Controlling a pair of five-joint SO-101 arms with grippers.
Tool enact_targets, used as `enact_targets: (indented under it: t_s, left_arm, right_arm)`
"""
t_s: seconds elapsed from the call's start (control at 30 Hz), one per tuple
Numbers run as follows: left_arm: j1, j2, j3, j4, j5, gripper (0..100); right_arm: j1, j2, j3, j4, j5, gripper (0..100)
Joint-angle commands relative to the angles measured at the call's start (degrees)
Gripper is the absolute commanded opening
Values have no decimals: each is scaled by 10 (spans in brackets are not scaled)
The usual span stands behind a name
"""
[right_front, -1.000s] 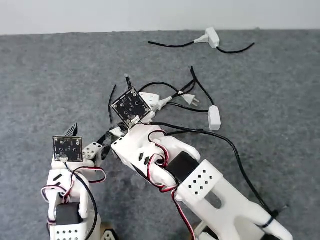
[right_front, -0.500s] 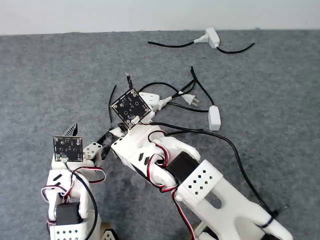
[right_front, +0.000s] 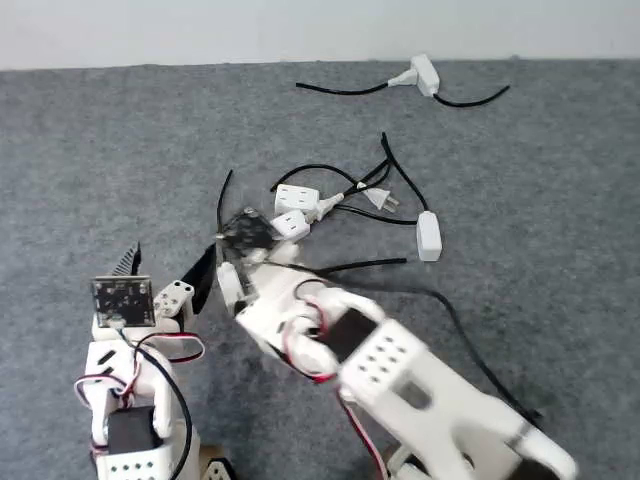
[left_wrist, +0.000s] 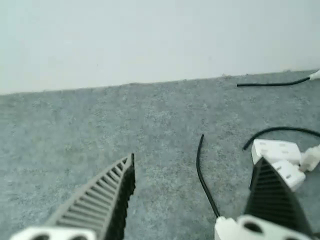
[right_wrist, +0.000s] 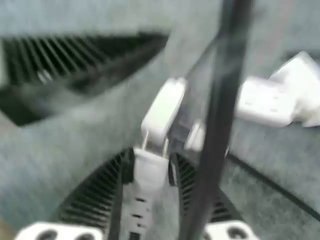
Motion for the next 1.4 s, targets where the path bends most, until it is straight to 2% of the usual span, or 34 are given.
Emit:
enact_targets:
  t_s: [0.0,0.4,0.57,0.77,0.93,1.13,1.37]
  left_arm:
    - [-3,-11,-27,-21,-1,348]
    - [-3,-11,-25,-21,-1,348]
    - [-4,-11,-16,-33,0,348]
    - [-4,-11,-16,-33,0,348]
    - [-2,-11,-11,-34,0,348]
    - [-2,-11,-11,-33,0,348]
    - [-6,-11,-14,-35,0,348]
  right_arm:
    - [0,-12,-9,1,6,8]
    - [5,-11,-9,-2,7,8]
    - [6,-11,-12,-2,45,8]
    - [60,-12,-42,13,50,7]
    - [96,-11,-164,102,93,7]
    - [62,-6,-278,176,96,7]
    - [-6,-11,-246,214,95,7]
